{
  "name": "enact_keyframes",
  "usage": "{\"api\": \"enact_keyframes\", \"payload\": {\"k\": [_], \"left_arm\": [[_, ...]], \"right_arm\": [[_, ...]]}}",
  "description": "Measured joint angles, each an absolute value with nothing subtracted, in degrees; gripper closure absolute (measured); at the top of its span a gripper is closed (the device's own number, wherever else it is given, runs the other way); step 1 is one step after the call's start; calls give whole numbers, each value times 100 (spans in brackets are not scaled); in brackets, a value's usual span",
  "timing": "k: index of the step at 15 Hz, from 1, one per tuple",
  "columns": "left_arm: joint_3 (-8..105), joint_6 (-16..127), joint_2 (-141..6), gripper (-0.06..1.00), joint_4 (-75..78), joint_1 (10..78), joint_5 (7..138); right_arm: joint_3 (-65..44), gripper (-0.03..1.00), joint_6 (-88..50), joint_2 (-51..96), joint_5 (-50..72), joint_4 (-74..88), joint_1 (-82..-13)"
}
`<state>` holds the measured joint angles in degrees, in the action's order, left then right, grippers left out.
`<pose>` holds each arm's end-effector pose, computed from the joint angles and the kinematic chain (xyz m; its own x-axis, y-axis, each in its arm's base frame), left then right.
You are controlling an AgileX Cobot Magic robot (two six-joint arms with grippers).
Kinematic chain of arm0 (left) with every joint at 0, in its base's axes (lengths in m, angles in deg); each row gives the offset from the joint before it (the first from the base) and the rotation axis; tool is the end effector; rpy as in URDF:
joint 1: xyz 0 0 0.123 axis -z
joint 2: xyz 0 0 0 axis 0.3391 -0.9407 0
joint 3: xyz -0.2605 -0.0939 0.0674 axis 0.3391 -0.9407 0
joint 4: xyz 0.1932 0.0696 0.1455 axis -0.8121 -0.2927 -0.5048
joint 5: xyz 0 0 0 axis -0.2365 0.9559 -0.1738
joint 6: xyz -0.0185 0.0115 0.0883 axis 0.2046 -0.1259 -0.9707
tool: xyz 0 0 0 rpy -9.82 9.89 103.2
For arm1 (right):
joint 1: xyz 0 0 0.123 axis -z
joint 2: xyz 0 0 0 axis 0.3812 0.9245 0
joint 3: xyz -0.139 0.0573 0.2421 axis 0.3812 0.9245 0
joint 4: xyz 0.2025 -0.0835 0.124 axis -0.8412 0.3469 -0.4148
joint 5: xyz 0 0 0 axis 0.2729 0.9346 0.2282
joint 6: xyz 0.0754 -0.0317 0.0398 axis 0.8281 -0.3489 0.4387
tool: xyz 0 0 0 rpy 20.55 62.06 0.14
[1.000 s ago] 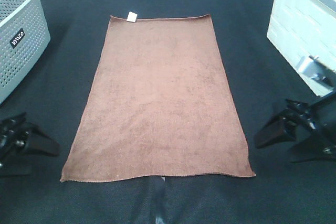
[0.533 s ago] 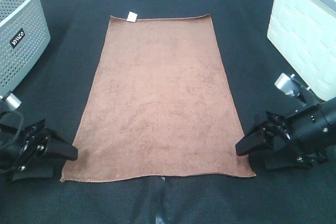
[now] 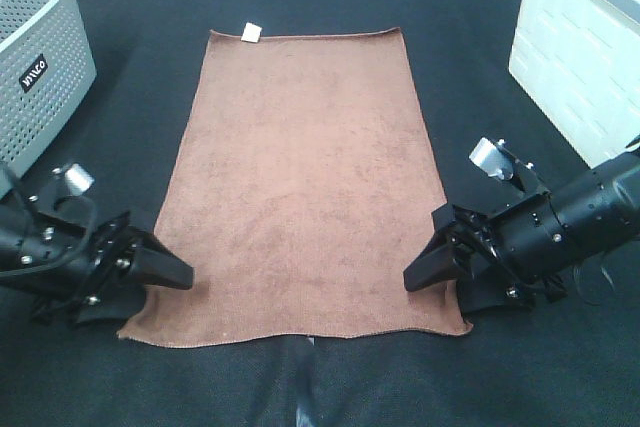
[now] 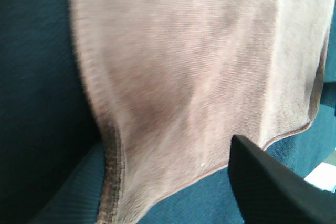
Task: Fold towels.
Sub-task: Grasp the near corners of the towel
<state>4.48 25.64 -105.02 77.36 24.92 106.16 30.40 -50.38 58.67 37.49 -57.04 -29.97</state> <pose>0.2599 -0.0786 0.0761 -0.9663 -0.2520 -0.0523 -0.1568 0.7376 -0.6568 0.2635 0.0861 0.0866 -0.9944 0.0577 -0.0884 -0.0041 0.8159 0.5782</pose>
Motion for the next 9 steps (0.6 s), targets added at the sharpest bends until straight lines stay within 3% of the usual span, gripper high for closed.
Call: {"api": "enact_keyframes", "payload": {"k": [2, 3, 4, 5, 6, 9], "left_arm": [[534, 2564, -10566, 44, 7736, 2613, 10478], [534, 2564, -10600, 55, 7719, 2630, 10324], [534, 2564, -10629, 76, 7708, 2630, 10261], [534, 2564, -10634, 89, 7691, 2630, 10220], [534, 2559, -10640, 93, 7662, 2630, 10203], [534, 2559, -10537, 94, 7461, 2630, 10203]], "right_arm": [[3040, 47, -4958, 5884, 3583, -5681, -3003], [3040, 63, -4866, 5918, 3434, -5635, -3003], [3040, 76, -4780, 5930, 3371, -5607, -3003], [3040, 88, -4763, 5941, 3302, -5555, -3003], [3040, 96, -4740, 5941, 3291, -5538, -3003], [3051, 97, -4534, 5821, 3222, -5492, -3003]]}}
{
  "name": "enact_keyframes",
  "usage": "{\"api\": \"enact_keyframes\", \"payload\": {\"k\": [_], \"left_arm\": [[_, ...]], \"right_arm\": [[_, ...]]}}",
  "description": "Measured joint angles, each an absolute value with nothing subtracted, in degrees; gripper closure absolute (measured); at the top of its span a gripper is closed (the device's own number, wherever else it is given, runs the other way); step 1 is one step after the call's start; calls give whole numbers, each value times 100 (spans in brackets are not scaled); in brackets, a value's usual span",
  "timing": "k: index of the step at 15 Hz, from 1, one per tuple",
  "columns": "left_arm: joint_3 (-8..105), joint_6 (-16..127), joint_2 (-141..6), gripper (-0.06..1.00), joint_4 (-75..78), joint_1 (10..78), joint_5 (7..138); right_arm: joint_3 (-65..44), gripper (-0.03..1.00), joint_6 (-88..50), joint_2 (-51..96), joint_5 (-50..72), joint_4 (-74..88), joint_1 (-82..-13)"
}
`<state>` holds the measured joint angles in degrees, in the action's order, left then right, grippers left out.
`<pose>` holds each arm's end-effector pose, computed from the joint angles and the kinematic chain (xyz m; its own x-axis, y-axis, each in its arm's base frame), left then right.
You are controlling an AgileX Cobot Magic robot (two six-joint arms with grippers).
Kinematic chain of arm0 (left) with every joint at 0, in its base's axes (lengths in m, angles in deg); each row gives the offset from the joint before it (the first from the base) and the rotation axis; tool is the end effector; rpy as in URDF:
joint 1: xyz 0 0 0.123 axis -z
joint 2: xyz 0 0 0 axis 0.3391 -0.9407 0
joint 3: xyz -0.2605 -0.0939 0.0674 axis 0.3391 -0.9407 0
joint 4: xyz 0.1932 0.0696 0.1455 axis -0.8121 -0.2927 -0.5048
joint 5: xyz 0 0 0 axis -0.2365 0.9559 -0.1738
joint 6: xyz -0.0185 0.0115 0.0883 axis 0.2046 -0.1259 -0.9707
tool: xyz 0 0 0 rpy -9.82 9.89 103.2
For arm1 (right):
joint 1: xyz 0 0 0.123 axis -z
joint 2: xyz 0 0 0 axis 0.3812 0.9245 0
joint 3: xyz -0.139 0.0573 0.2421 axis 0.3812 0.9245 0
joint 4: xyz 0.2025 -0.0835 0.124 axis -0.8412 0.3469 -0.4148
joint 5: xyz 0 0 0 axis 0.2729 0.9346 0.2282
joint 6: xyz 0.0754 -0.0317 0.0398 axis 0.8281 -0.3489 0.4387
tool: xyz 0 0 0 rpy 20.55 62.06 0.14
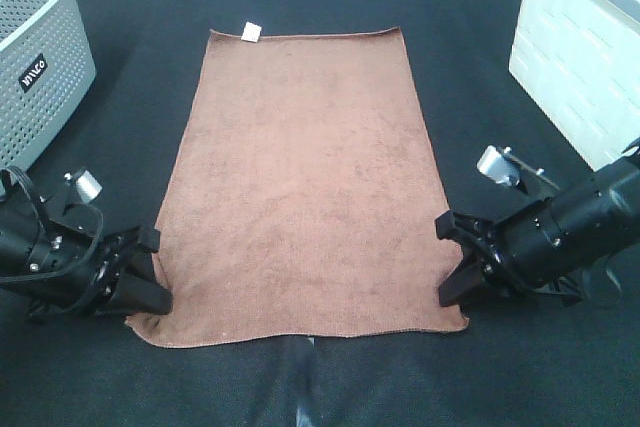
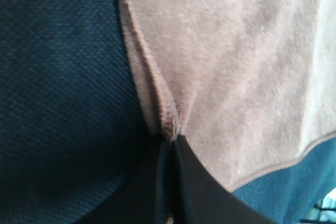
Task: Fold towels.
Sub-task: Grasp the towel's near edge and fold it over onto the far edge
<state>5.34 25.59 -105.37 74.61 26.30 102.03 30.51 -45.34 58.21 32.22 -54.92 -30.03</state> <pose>0.2618 -0.0798 0.0721 -0.9751 -0.2022 -0.0914 -0.1090 0.7954 -0.5962 0.2666 0.0796 0.0846 -0.9872 0.1262 -0.0970 0.0590 0.8560 0.5136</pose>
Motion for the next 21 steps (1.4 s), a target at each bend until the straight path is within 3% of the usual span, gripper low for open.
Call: {"api": "enact_keyframes", "payload": {"k": [6, 14, 17, 21], "left_arm": [[287, 3303, -9683, 94, 6545, 2630, 10215], [-1266, 3429, -8509, 94, 6252, 2630, 10387], [-1369, 3429, -8411, 94, 6258, 2630, 10387], [-498, 3894, -8474, 94, 6086, 2630, 10341]], "right_arm": [[3538, 97, -3858, 4744, 3296, -4902, -3003], [5005, 97, -3835, 3896, 3543, -4873, -3003], [4994, 97, -3881, 3879, 3566, -4862, -3003], [3894, 97, -3697, 3925, 3692, -4558, -3003]]}}
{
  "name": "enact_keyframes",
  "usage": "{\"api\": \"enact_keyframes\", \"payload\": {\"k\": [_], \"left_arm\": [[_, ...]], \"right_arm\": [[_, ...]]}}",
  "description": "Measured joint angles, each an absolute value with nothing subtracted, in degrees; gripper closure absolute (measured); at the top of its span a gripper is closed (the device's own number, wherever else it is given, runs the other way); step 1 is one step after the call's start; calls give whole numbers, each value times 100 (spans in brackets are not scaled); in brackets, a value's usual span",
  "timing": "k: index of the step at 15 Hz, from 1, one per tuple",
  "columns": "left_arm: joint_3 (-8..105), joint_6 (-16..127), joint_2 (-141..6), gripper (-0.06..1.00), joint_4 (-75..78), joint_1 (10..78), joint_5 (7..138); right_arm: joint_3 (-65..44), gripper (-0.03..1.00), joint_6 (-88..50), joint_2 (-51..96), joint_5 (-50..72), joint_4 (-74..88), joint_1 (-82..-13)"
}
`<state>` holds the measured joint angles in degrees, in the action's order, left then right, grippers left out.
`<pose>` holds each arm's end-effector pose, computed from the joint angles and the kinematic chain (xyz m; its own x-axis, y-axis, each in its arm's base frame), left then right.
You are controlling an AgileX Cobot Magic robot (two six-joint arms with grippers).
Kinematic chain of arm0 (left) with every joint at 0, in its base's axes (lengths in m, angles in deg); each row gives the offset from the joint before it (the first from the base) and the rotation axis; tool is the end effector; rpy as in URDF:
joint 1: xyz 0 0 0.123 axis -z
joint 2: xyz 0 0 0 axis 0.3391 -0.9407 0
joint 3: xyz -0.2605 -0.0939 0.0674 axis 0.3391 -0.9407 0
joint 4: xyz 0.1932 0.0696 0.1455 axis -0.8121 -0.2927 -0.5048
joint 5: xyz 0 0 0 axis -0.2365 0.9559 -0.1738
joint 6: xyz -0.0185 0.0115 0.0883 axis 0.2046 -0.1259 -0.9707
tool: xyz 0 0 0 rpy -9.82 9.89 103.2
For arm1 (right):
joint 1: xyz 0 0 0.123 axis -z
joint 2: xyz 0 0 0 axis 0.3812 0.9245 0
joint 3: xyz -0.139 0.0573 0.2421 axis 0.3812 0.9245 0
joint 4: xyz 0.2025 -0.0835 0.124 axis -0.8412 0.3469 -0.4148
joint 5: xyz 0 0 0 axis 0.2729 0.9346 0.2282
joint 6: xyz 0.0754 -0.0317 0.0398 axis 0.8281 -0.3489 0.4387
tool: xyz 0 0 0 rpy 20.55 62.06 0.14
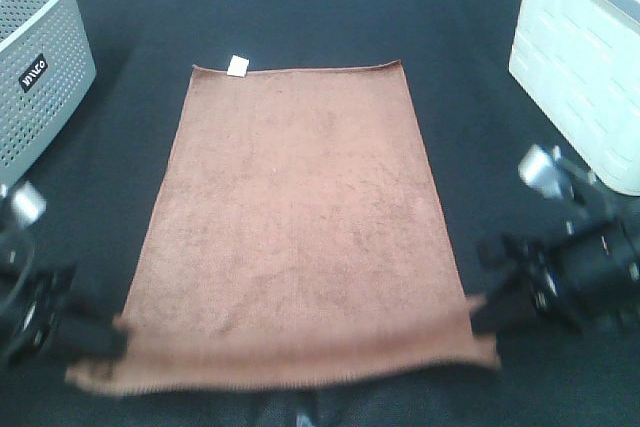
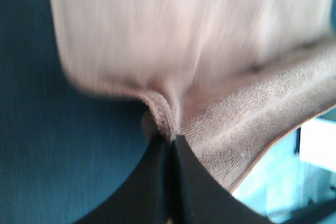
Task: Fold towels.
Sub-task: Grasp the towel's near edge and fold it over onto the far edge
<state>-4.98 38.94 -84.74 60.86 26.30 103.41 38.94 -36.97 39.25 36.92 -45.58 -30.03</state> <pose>0.2060 -0.0730 0.1279 -0.9767 -0.1600 -0.1429 -0.0461 0.8073 -0.5883 0.2176 0.0752 0.1413 -0.9829 0.0749 -0.1680 -0.0270 0.8445 0.5349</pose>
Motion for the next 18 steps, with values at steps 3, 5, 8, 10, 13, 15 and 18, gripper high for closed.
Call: {"api": "enact_keyframes", "payload": {"k": [3, 5, 8, 10, 13, 15, 18], "left_arm": [[585, 4518, -8933, 94, 5639, 2635, 10335], [1313, 4833, -9311, 94, 5439, 2635, 10335], [2344, 5102, -9769, 94, 5324, 2635, 10278], [3289, 5320, -10256, 94, 5278, 2584, 10186], [4493, 5423, -10955, 94, 5238, 2429, 10129], [4877, 5423, -11201, 94, 5233, 2423, 10117], [6120, 5441, -11952, 94, 5233, 2423, 10003]], "right_arm": [[2542, 97, -3033, 4337, 3949, -3974, -3003], [1516, 97, -2597, 4784, 4167, -3550, -3003], [-31, 97, -2082, 5569, 4517, -3074, -3003], [-1389, 97, -1755, 6365, 4763, -2765, -3003], [-2953, 97, -1572, 7334, 5044, -2524, -3003], [-3400, 97, -1469, 7609, 5095, -2450, -3003], [-4741, 97, -1325, 8480, 5107, -2203, -3003]]}}
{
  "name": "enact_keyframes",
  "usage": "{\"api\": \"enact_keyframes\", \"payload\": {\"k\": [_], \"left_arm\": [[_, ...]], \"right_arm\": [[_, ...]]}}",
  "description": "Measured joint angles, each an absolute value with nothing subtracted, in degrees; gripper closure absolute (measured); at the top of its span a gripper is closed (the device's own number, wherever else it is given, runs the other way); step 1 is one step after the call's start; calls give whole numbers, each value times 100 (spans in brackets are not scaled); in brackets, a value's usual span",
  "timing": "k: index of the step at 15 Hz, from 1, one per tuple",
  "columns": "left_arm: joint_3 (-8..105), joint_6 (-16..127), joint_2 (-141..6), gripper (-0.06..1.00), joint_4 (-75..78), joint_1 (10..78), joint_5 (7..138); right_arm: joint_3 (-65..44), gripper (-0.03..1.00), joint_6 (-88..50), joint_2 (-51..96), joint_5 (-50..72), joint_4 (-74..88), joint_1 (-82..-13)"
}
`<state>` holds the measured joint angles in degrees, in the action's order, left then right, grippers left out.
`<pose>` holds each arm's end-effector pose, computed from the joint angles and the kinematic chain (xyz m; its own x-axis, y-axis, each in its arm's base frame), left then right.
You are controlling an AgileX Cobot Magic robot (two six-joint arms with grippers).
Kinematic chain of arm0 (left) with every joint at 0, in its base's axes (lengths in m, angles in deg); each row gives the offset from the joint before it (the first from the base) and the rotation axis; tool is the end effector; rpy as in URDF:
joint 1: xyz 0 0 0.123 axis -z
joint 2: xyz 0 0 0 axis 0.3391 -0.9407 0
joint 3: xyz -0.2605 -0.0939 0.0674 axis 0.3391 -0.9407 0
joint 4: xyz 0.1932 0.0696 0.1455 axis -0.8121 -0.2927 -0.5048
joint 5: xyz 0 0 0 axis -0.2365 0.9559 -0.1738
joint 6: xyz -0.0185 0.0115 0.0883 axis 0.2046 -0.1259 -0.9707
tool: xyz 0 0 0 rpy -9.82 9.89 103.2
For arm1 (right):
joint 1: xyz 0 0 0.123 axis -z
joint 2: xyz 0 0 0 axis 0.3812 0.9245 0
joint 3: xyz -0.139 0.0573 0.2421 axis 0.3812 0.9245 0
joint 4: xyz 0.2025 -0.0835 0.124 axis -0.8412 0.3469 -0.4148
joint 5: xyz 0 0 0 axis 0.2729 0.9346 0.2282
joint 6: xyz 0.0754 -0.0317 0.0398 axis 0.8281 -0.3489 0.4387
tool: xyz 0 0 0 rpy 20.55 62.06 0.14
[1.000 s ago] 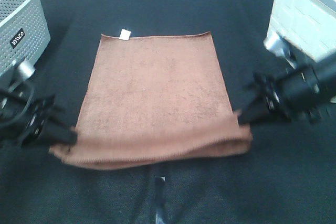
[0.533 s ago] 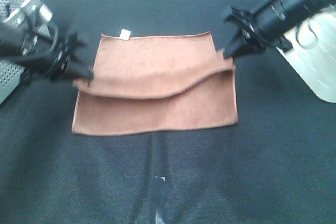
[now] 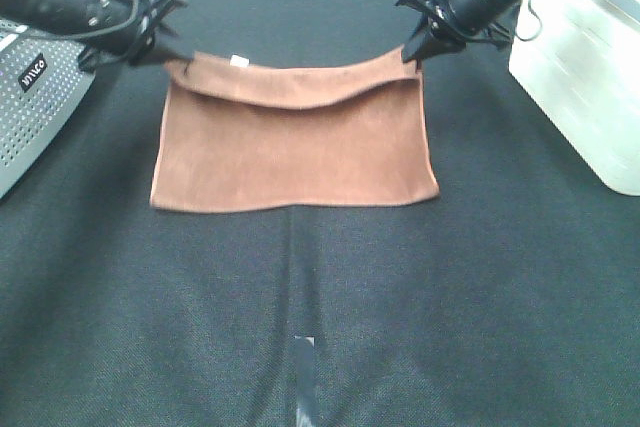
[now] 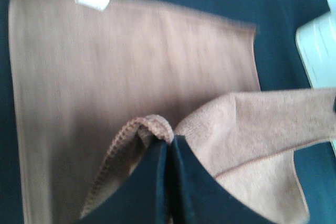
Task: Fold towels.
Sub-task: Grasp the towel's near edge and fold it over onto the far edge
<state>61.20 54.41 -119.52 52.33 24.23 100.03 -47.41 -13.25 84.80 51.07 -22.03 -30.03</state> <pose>0.4810 -0.0796 0.1776 -0.7877 -0.3196 -0.5266 0.0778 0.7964 -0.5998 0.5118 0.1101 0.1928 -0.8675 0.0137 -0.4972 -0.2458 0.8573 0.4524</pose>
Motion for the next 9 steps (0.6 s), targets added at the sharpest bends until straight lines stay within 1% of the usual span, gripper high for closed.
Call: {"api": "enact_keyframes", "payload": {"k": [2, 4, 6, 9], "left_arm": [[6842, 5452, -12445, 94, 5221, 2423, 9791], [7535, 5458, -13012, 94, 5221, 2423, 9424], [7948, 5458, -13425, 94, 5221, 2452, 9086], [8544, 5458, -13998, 94, 5238, 2504, 8926]], "right_arm": [[-5531, 97, -1320, 8984, 5067, -2180, -3003], [-6265, 97, -1320, 9522, 4711, -2157, -3003], [-6528, 97, -1325, 9860, 4339, -2089, -3003], [-6597, 97, -1451, 10158, 3990, -2037, -3003]]}}
